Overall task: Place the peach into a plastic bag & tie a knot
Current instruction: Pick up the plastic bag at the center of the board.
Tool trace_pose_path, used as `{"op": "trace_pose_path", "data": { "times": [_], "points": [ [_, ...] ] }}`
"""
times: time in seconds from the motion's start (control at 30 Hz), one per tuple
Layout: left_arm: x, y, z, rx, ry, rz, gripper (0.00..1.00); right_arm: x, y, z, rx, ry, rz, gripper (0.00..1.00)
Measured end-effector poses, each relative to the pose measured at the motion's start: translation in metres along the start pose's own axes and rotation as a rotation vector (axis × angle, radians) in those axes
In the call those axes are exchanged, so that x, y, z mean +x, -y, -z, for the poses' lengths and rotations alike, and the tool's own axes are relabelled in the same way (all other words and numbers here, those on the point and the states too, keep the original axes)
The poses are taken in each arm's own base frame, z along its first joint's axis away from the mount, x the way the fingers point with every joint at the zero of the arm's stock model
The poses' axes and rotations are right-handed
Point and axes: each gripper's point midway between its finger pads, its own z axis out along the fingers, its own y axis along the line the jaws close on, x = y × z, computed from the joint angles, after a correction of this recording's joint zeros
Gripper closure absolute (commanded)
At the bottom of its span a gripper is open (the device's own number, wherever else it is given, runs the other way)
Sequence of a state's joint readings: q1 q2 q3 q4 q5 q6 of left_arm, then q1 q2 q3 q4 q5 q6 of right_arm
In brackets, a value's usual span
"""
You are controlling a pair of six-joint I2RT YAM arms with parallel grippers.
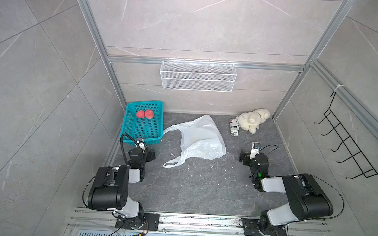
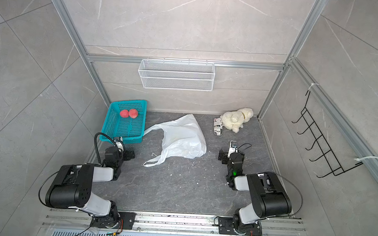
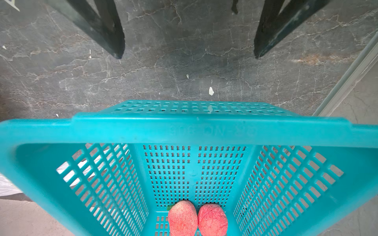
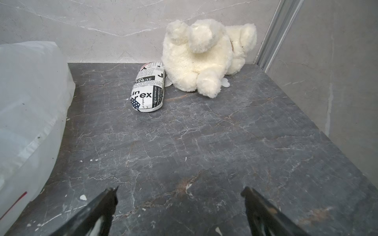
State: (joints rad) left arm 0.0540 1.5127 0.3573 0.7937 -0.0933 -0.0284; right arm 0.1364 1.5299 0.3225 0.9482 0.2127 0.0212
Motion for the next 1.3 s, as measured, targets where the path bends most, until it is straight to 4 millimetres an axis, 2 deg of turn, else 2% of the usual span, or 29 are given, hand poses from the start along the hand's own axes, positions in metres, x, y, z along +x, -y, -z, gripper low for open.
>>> {"op": "trace_pose_path", "data": {
  "times": [0.67, 0.9, 1.0, 1.07, 1.1, 1.13, 1.2, 1.27, 1.3],
  "points": [
    [0.000, 0.002, 0.000, 0.004, 0.000, -0.002, 0.00, 0.000, 0.000, 0.000, 0.000, 0.000, 0.000, 0.01],
    [-0.001, 0.009, 0.001, 0.004, 0.006, -0.017, 0.00, -0.003, 0.003, 0.002, 0.018, 0.022, -0.004, 0.01],
    [-0.004, 0.008, 0.007, -0.055, 0.031, -0.034, 0.00, 0.001, 0.005, 0.022, 0.031, 0.088, 0.001, 0.00],
    [-0.009, 0.009, 0.020, -0.093, 0.051, -0.055, 0.00, 0.009, 0.002, 0.045, 0.064, 0.113, 0.034, 0.01],
    [-0.016, 0.012, 0.027, -0.106, 0.067, -0.068, 0.00, 0.007, -0.002, 0.056, 0.062, 0.136, 0.050, 0.00],
    [-0.031, 0.016, 0.035, -0.117, 0.103, -0.081, 0.00, -0.003, -0.005, 0.068, 0.060, 0.187, 0.042, 0.00],
    [-0.064, 0.027, 0.053, -0.114, 0.179, -0.092, 0.00, -0.042, -0.001, 0.095, 0.063, 0.345, -0.056, 0.00],
    [-0.108, 0.040, 0.079, -0.076, 0.278, -0.076, 0.00, -0.090, 0.004, 0.128, 0.034, 0.539, -0.169, 0.01],
    [-0.128, 0.045, 0.092, -0.049, 0.325, -0.059, 0.00, -0.108, 0.005, 0.144, 0.008, 0.610, -0.206, 0.00]
  ]
}}
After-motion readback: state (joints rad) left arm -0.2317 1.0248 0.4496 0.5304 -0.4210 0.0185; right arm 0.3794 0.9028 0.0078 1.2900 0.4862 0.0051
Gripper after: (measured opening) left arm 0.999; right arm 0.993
